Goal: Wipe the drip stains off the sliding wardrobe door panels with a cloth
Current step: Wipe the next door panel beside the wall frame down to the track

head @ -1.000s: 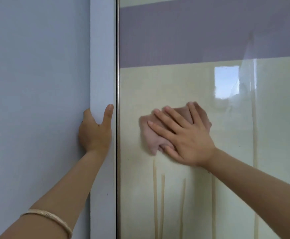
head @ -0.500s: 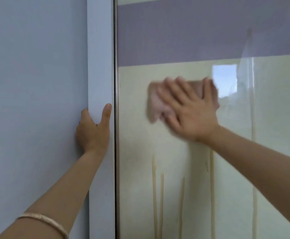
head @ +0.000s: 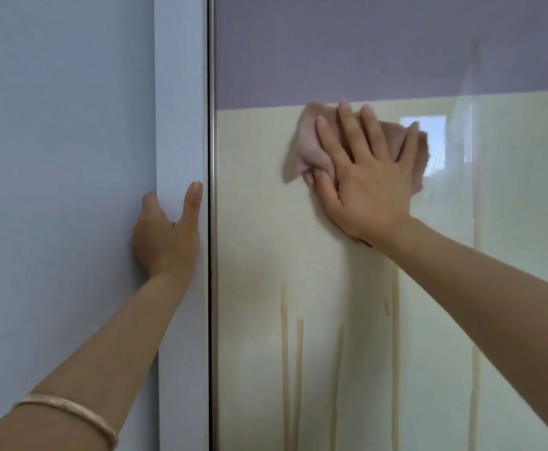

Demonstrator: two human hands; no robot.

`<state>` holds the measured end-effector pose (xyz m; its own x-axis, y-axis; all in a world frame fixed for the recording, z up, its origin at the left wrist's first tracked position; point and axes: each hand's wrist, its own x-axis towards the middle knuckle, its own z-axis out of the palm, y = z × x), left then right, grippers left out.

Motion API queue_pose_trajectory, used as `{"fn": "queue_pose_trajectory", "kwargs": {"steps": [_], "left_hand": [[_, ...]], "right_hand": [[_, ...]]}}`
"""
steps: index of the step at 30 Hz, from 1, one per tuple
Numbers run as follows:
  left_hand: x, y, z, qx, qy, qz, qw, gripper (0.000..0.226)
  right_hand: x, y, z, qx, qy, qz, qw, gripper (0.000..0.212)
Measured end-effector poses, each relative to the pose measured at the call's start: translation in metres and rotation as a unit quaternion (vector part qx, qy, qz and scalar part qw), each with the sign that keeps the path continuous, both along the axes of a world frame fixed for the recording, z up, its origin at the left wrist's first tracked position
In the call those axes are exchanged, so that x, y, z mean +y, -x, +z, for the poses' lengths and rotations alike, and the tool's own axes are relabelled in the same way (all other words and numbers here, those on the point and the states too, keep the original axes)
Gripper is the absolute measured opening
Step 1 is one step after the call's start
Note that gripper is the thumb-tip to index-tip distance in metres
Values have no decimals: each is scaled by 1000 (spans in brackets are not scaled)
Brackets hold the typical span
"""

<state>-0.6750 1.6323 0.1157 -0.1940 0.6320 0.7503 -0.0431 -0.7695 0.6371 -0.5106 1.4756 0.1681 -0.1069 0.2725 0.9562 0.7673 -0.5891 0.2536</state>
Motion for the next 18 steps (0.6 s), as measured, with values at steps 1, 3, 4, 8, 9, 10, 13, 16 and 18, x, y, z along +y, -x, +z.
{"fn": "queue_pose_trajectory", "kwargs": {"steps": [1,3,4,8,9,10,13,16,18], "left_hand": [[0,0,-1,0,-3,2,1000,73],[0,-1,0,-4,-3,5,1000,72],[1,-1,0,-6,0,5,1000,68],[-3,1,-2,-3,6,4,1000,60],[-3,2,-1,-4,3,1,1000,61],[-3,2,-1,-3,2,-2,1000,61],[-4,1,0,-9,5,-3,1000,56],[-4,1,0,-11,-1,1,1000,55],[-3,2,-1,-12,-7,0,1000,55]], "right_hand": [[3,-2,-3,2,-29,-6,1000,60],[13,-1,-22,39,-22,-22,999,59],[18,2,-35,62,14,-36,997,60],[9,13,-63,78,168,-5,983,63],[0,17,-57,66,180,22,981,61],[-8,17,-50,35,170,47,984,57],[-20,-9,-18,-38,24,17,999,58],[-9,-21,-28,6,-60,1,998,60],[2,-13,-74,-6,-65,5,998,61]]}}
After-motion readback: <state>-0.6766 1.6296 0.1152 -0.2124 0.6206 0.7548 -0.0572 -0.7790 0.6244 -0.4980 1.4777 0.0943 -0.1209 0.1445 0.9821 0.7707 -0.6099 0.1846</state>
